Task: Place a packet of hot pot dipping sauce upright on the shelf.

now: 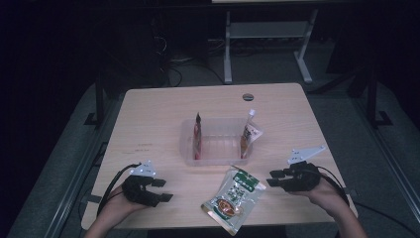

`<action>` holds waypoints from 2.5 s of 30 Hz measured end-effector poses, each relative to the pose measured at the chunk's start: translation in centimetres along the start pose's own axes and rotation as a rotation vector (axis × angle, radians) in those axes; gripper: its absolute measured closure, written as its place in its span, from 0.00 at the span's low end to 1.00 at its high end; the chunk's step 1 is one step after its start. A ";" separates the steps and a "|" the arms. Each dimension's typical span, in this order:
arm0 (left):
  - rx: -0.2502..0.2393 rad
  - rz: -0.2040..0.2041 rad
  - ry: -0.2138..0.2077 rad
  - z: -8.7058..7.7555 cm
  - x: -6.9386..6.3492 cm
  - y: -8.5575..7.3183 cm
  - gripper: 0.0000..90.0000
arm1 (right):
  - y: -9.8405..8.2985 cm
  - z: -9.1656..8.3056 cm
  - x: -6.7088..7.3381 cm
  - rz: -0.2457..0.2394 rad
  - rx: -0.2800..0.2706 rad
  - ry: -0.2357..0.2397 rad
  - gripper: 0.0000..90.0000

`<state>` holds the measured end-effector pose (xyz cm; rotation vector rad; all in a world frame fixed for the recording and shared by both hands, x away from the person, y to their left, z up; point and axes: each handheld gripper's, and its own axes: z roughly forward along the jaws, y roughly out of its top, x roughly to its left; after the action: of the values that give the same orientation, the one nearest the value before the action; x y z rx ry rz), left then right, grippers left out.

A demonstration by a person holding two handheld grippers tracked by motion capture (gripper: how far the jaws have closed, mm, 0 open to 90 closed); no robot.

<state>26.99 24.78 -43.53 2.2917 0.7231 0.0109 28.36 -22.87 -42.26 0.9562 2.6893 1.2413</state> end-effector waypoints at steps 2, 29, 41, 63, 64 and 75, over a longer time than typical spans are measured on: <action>0.005 0.015 -0.034 0.4 -0.4 0.5 0.54 | 0.0 0.2 0.0 -0.001 0.000 0.002 0.56; 0.101 0.179 -0.256 8.4 -6.8 5.4 0.99 | -1.1 0.8 -0.1 0.035 0.027 -0.038 0.43; 0.119 0.180 -0.125 8.4 -5.9 5.5 0.99 | -1.2 1.5 0.2 0.021 0.055 0.009 0.42; 0.050 0.217 -0.102 9.3 -4.7 9.1 0.70 | -1.6 1.0 0.1 0.038 0.043 -0.013 0.42; 0.046 0.235 -0.115 9.4 -4.7 9.3 0.64 | -1.6 0.9 0.1 0.040 0.042 -0.012 0.42; 0.088 0.318 -0.159 12.3 -5.9 10.9 0.31 | -2.1 -0.2 0.9 0.095 -0.006 -0.051 0.39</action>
<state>30.00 7.62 -44.48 2.4367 0.2791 -0.0558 26.52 -23.59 -43.40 1.1105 2.6284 1.2227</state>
